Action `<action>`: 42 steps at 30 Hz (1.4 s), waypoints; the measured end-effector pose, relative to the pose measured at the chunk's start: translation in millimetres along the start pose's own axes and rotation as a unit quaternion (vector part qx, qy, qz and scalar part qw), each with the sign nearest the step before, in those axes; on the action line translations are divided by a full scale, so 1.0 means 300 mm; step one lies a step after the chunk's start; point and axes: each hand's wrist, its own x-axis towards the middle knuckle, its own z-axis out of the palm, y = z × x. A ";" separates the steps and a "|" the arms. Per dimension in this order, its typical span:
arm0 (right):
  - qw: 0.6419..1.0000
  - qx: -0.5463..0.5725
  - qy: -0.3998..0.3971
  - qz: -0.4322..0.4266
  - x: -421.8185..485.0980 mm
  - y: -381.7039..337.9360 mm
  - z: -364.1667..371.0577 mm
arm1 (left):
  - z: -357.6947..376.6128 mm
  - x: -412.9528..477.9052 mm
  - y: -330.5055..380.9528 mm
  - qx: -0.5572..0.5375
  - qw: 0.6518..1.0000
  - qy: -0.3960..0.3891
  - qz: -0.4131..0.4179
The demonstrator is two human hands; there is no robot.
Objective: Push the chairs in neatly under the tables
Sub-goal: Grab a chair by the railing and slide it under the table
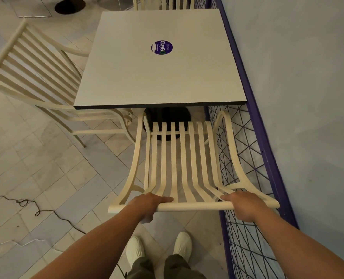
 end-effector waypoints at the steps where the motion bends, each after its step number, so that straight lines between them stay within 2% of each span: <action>1: 1.000 -0.003 0.003 -0.002 0.001 0.002 0.000 | -0.001 -0.003 0.000 -0.001 1.000 0.002 0.001; 19: 1.000 -0.005 0.016 -0.017 0.104 0.029 -0.102 | -0.108 0.072 -0.021 -0.003 1.000 -0.002 0.004; 42: 0.999 -0.011 0.026 -0.019 0.097 0.019 -0.073 | -0.118 0.043 -0.015 -0.007 1.000 -0.017 -0.001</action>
